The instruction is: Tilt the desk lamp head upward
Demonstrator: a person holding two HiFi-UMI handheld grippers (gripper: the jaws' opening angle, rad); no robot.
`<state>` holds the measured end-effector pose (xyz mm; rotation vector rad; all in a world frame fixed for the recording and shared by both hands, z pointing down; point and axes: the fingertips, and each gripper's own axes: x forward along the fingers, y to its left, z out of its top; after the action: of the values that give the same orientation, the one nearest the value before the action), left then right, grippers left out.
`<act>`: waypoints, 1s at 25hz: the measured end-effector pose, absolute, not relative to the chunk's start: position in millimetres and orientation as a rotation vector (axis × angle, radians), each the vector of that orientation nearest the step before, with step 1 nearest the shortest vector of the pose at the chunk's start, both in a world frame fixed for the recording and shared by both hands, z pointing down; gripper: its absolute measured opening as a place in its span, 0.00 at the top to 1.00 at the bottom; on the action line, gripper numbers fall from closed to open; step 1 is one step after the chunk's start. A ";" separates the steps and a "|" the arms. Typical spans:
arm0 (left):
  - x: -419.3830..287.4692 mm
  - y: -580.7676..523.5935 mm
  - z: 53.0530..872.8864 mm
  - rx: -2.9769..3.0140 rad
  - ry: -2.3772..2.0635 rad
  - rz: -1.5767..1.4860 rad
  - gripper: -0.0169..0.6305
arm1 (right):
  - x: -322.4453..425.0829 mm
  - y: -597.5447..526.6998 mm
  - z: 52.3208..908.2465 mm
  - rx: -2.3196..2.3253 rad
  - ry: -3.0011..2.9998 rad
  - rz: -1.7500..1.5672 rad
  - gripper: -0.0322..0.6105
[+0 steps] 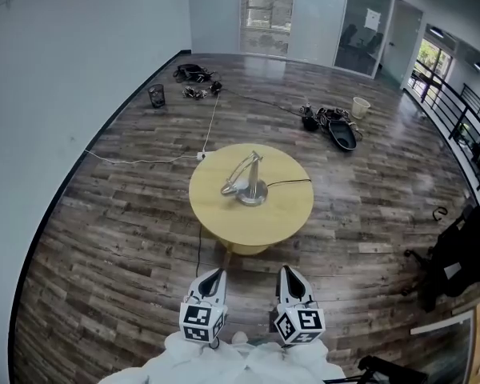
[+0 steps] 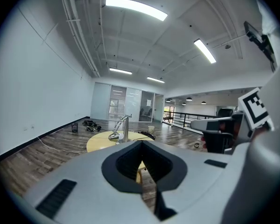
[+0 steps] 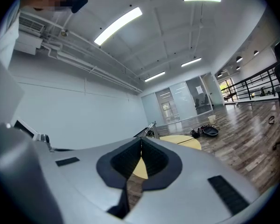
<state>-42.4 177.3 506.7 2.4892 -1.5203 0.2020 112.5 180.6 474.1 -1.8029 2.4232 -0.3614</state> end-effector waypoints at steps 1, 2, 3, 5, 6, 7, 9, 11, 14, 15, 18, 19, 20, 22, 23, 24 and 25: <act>-41.3 172.2 508.2 2.483 -1.526 0.203 0.97 | 114.7 175.3 475.7 -1.802 2.426 -0.362 0.93; -40.4 167.1 509.1 2.479 -1.531 0.203 0.97 | 116.7 169.9 476.8 -1.802 2.428 -0.360 0.93; -39.5 162.2 509.3 2.476 -1.535 0.202 0.97 | 118.4 164.4 477.4 -1.803 2.428 -0.359 0.93; -37.5 153.3 509.5 2.474 -1.535 0.201 0.97 | 121.8 154.3 478.3 -1.806 2.422 -0.363 0.93; -36.4 149.7 510.1 2.473 -1.533 0.204 0.97 | 123.5 150.2 478.7 -1.807 2.416 -0.368 0.93; -35.2 146.6 511.3 2.474 -1.531 0.212 0.97 | 125.1 146.8 479.2 -1.806 2.410 -0.371 0.93; -32.2 141.0 514.3 2.482 -1.531 0.230 0.97 | 128.2 141.6 481.9 -1.807 2.406 -0.372 0.93; -28.9 134.0 518.4 2.484 -1.528 0.239 0.97 | 132.2 135.7 486.9 -1.814 2.403 -0.381 0.93; -25.1 121.3 522.5 2.476 -1.521 0.243 0.97 | 137.4 126.3 493.0 -1.821 2.400 -0.399 0.93; -23.5 116.5 522.8 2.477 -1.519 0.243 0.97 | 139.2 122.9 494.1 -1.823 2.401 -0.400 0.93; -19.2 100.2 522.7 2.485 -1.508 0.241 0.97 | 145.9 109.9 496.4 -1.846 2.389 -0.400 0.93; -17.9 94.4 522.8 2.489 -1.503 0.240 0.97 | 148.3 104.5 497.0 -1.856 2.382 -0.401 0.93; -16.4 88.5 522.8 2.495 -1.499 0.238 0.97 | 150.4 98.8 497.7 -1.863 2.377 -0.399 0.93; -13.7 76.3 523.0 2.507 -1.491 0.234 0.97 | 152.9 86.4 499.4 -1.873 2.372 -0.396 0.93; -12.9 69.9 523.2 2.511 -1.488 0.232 0.97 | 153.3 79.9 500.1 -1.875 2.371 -0.396 0.93; -12.9 63.4 523.1 2.515 -1.487 0.229 0.97 | 152.9 73.4 500.1 -1.875 2.370 -0.396 0.93; -13.4 56.8 522.8 2.517 -1.487 0.226 0.97 | 151.8 67.0 499.7 -1.874 2.371 -0.395 0.93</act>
<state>-13.4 56.8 522.8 2.5168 -1.4868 0.2259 151.8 67.0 499.7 -1.8737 2.3708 -0.3949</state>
